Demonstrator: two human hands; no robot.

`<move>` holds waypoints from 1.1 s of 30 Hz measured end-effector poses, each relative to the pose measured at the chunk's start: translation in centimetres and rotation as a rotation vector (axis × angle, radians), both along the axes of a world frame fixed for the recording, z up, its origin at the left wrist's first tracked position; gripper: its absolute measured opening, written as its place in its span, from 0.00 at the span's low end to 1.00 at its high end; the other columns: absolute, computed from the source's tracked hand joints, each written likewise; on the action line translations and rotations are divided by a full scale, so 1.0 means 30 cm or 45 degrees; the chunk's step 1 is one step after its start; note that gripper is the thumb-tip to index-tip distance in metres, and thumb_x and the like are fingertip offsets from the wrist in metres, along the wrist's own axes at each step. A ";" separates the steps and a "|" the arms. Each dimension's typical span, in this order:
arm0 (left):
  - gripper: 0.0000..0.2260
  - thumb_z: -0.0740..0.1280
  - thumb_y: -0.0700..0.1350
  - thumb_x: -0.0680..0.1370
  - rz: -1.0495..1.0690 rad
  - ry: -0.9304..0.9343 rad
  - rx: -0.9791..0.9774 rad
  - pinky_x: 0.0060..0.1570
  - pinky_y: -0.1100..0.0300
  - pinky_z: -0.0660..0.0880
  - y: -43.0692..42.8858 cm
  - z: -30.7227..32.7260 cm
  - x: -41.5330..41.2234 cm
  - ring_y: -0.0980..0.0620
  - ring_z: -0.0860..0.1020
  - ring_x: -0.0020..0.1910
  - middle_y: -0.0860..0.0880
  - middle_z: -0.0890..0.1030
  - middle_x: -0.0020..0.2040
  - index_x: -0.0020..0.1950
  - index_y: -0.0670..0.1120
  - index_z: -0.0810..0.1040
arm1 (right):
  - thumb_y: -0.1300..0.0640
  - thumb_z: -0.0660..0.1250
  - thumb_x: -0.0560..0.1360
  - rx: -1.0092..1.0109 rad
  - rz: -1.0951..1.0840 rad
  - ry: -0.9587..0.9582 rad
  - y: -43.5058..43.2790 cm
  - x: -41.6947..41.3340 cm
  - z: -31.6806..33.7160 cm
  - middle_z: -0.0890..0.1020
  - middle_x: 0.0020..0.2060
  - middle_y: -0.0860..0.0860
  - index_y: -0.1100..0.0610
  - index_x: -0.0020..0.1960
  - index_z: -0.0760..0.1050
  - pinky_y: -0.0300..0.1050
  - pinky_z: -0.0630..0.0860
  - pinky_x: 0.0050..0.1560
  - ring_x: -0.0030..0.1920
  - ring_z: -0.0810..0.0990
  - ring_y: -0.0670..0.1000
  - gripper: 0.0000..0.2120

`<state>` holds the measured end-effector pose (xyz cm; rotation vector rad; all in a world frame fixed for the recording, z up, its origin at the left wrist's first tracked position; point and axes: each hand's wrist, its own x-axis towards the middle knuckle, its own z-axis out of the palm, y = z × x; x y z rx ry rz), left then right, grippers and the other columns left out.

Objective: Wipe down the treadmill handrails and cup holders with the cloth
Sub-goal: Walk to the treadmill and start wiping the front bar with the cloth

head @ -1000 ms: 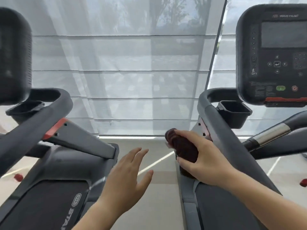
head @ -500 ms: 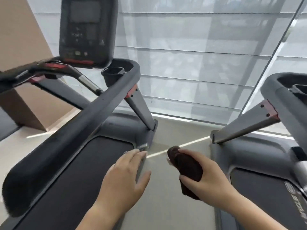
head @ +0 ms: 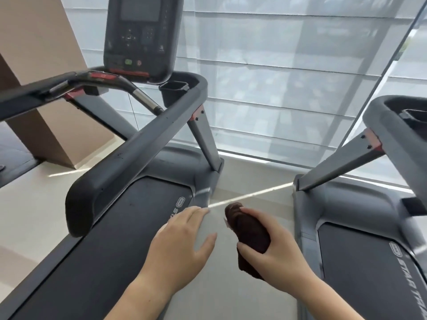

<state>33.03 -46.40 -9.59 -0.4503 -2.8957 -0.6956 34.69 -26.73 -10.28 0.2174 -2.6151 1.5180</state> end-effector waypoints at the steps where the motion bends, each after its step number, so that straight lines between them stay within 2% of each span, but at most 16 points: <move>1: 0.24 0.51 0.63 0.74 0.003 0.002 -0.012 0.55 0.65 0.72 -0.003 0.000 0.024 0.64 0.65 0.64 0.64 0.65 0.68 0.70 0.59 0.61 | 0.56 0.69 0.64 -0.017 0.004 0.002 -0.004 0.024 0.000 0.79 0.53 0.36 0.39 0.60 0.71 0.34 0.72 0.54 0.56 0.76 0.40 0.26; 4: 0.28 0.46 0.66 0.71 0.054 -0.031 -0.029 0.55 0.64 0.73 -0.029 -0.005 0.123 0.65 0.65 0.65 0.65 0.65 0.68 0.69 0.60 0.61 | 0.56 0.69 0.64 -0.054 0.019 0.014 -0.025 0.101 -0.017 0.78 0.54 0.36 0.41 0.60 0.72 0.33 0.70 0.55 0.57 0.75 0.40 0.26; 9: 0.21 0.56 0.60 0.76 0.166 -0.115 -0.050 0.57 0.61 0.72 -0.105 -0.035 0.303 0.62 0.67 0.64 0.65 0.65 0.68 0.69 0.60 0.61 | 0.56 0.69 0.64 -0.130 0.055 -0.017 -0.106 0.238 -0.079 0.76 0.55 0.33 0.37 0.58 0.71 0.28 0.68 0.54 0.56 0.75 0.37 0.25; 14: 0.21 0.57 0.59 0.76 0.232 -0.167 -0.021 0.56 0.61 0.73 -0.190 -0.040 0.459 0.64 0.66 0.64 0.66 0.65 0.68 0.69 0.60 0.62 | 0.50 0.68 0.62 -0.168 0.141 -0.085 -0.221 0.371 -0.088 0.75 0.55 0.31 0.36 0.56 0.70 0.25 0.66 0.52 0.55 0.75 0.35 0.23; 19: 0.21 0.58 0.59 0.77 0.277 -0.160 0.043 0.56 0.63 0.71 -0.294 -0.032 0.497 0.63 0.66 0.63 0.66 0.64 0.68 0.69 0.60 0.61 | 0.57 0.68 0.64 -0.103 0.206 -0.093 -0.334 0.398 -0.082 0.78 0.54 0.35 0.41 0.59 0.72 0.29 0.68 0.54 0.57 0.75 0.38 0.25; 25: 0.21 0.57 0.59 0.77 0.337 -0.151 0.073 0.55 0.63 0.71 -0.546 -0.010 0.524 0.63 0.66 0.63 0.66 0.64 0.68 0.69 0.61 0.61 | 0.56 0.67 0.64 -0.045 0.255 -0.092 -0.587 0.390 -0.068 0.77 0.57 0.36 0.43 0.60 0.72 0.31 0.68 0.56 0.58 0.74 0.37 0.25; 30: 0.21 0.57 0.59 0.76 0.432 -0.139 0.053 0.56 0.63 0.72 -0.819 -0.010 0.543 0.62 0.68 0.63 0.65 0.64 0.69 0.69 0.61 0.61 | 0.54 0.68 0.64 -0.015 0.305 -0.062 -0.857 0.373 -0.088 0.76 0.58 0.37 0.44 0.62 0.72 0.39 0.70 0.60 0.60 0.73 0.39 0.26; 33: 0.21 0.56 0.60 0.76 0.521 -0.154 0.060 0.55 0.63 0.71 -0.953 -0.016 0.544 0.59 0.70 0.61 0.65 0.64 0.69 0.70 0.61 0.60 | 0.54 0.68 0.64 -0.025 0.341 -0.062 -0.997 0.352 -0.094 0.76 0.57 0.35 0.42 0.61 0.71 0.36 0.69 0.59 0.60 0.73 0.39 0.26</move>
